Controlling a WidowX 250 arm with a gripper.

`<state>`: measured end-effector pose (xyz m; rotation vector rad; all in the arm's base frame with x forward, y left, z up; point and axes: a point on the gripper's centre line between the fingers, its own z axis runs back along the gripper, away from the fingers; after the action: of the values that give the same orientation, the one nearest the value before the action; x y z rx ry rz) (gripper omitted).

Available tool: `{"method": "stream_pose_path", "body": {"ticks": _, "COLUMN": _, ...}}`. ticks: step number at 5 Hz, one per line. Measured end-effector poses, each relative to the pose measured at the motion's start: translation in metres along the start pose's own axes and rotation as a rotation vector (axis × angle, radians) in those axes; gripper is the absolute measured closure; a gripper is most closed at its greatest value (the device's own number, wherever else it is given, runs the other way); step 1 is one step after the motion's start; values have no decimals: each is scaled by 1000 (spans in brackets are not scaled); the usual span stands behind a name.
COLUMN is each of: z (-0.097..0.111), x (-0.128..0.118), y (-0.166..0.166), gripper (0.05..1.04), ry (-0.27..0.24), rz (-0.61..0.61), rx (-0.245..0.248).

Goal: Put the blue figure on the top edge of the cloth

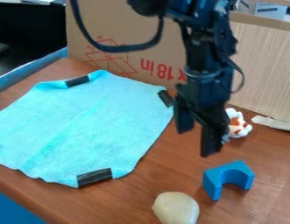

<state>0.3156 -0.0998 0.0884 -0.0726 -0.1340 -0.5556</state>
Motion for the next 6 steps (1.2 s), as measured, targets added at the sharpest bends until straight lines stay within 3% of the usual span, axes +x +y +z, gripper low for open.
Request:
{"method": "stream_pose_path", "body": {"ticks": 1, "z": -17, "x": -1, "y": -7, "gripper": 84, "ry": 47, "rz": 3, "rx": -14}}
{"method": "stream_pose_path", "body": {"ticks": 4, "z": -53, "x": 10, "y": -24, "gripper": 110, "ry": 19, "rz": -35, "rx": 18}}
{"method": "stream_pose_path", "body": {"ticks": 5, "z": -63, "x": 6, "y": -26, "gripper": 372, "ry": 23, "rz": 18, "rx": -3}}
{"method": "stream_pose_path", "body": {"ticks": 6, "z": -65, "x": 2, "y": -19, "gripper": 698, "ry": 21, "rz": 57, "rx": -16}}
